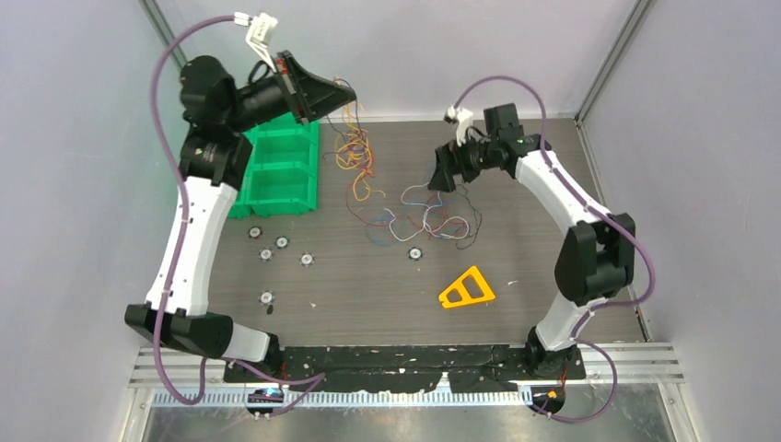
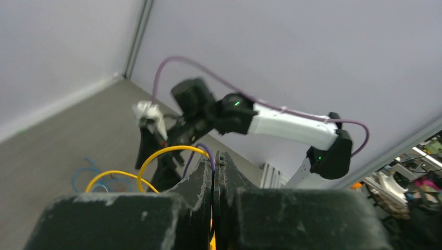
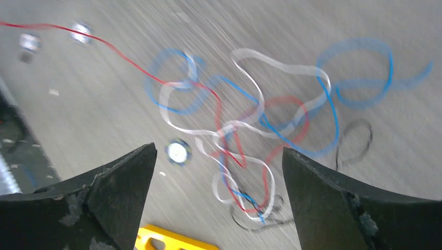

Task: Untangle the cables

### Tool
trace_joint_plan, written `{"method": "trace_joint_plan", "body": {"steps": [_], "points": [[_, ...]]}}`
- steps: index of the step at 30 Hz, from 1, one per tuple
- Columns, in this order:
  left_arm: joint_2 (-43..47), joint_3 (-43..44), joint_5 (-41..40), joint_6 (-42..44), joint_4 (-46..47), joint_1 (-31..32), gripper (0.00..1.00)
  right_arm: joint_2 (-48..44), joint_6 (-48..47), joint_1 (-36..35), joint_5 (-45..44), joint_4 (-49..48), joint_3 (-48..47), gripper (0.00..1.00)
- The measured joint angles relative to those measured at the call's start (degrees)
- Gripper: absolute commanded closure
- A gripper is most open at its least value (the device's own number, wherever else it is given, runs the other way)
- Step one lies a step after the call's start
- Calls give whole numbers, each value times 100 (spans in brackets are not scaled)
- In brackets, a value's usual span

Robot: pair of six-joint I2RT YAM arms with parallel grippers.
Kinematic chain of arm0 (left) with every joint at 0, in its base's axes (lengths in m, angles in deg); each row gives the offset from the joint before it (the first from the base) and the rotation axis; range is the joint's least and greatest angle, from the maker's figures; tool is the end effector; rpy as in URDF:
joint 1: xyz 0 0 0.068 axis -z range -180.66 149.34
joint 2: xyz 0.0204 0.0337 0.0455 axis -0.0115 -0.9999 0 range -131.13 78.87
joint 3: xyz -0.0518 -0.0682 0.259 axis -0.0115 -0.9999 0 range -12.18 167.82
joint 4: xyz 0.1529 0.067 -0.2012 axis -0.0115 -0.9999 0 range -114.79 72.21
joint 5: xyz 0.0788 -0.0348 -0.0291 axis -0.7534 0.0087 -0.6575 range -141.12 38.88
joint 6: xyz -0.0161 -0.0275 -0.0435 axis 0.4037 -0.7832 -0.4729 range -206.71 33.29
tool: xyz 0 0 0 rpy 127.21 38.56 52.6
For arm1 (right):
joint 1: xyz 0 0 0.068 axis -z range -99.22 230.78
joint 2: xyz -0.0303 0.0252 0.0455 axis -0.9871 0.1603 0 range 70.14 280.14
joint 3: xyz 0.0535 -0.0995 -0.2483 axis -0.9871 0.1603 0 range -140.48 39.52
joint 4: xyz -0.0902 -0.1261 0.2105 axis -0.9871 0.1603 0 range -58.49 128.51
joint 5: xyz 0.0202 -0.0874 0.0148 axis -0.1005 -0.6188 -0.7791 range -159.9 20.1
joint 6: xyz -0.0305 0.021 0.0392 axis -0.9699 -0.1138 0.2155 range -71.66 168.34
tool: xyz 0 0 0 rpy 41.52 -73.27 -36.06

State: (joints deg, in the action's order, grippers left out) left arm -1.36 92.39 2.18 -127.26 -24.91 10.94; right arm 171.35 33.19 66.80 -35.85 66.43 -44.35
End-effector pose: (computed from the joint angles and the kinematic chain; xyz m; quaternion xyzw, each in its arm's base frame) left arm 0.2535 -0.0811 0.5576 0.2171 0.6036 -0.5553 0.5293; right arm 0.3701 0.1128 0.2749 -0.3192 0.8519 0.2738 0.3121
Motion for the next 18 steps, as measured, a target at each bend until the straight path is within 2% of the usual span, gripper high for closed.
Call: {"method": "trace_joint_plan", "body": {"steps": [3,8,13,15,16,17,18], "points": [[-175,-400,-59,-105,4,111,100,-516,461,-251,529,-317,-350,1],[-363,-457,-177,-260,120,214,100,-1333,1757,-1075,852,-1961,-369,3],[-343,-588,-210,-304,393,365,100,-920,2815,-1703,457,-3042,-833,5],[-343,-686,-214,-326,437,452,100,-490,3095,-1853,125,-3307,-1193,1],[-343,-719,-219,-348,442,481,100,-323,3156,-1917,-33,-3351,-1325,16],[-343,-750,-219,-389,457,505,100,-122,3180,-1993,-214,-3394,-1469,23],[-343,-756,-267,-424,503,501,100,33,3180,-2031,-365,-3447,-1526,38]]}}
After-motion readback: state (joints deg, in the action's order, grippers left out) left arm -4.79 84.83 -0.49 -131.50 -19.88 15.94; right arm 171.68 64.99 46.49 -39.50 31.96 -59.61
